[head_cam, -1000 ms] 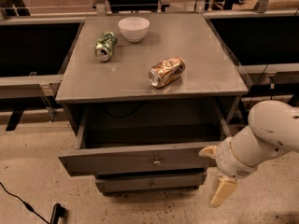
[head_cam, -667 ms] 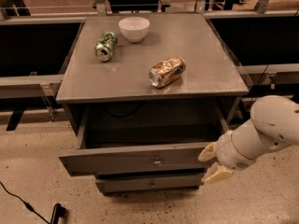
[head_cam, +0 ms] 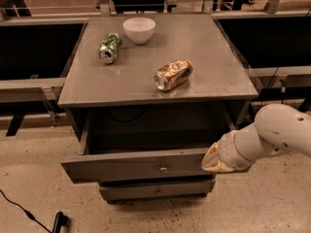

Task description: Close top drawer

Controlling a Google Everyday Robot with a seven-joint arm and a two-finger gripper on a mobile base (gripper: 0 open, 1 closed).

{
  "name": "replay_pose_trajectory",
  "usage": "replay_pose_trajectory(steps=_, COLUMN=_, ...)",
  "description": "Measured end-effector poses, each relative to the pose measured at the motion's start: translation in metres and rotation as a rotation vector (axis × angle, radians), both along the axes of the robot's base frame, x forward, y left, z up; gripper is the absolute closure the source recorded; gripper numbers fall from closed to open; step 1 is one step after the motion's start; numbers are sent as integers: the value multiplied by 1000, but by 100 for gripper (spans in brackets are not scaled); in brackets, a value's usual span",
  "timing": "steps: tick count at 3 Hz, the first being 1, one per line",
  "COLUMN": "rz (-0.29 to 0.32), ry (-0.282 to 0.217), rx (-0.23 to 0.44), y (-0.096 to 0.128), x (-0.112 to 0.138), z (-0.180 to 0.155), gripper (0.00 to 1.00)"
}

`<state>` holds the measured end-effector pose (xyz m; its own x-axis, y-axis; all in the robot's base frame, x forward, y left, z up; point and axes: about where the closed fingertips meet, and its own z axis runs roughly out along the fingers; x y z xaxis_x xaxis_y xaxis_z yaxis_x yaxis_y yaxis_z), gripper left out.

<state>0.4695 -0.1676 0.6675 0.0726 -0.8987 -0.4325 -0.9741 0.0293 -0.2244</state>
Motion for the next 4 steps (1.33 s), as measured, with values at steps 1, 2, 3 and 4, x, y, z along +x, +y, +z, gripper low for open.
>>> replay_pose_trajectory(steps=1, rz=9, ry=-36, rx=-3, y=4, x=8, z=-9, gripper=0)
replay_pose_trajectory(steps=2, rz=9, ry=-36, rx=-3, y=4, x=8, z=-9, gripper=0)
replay_pose_trajectory(steps=3, rz=9, ry=-31, rx=14, y=-1, x=21, z=-14, gripper=18)
replay_pose_trajectory(steps=4, rz=23, ry=-85, rx=24, y=-9, x=52, z=-21, gripper=41)
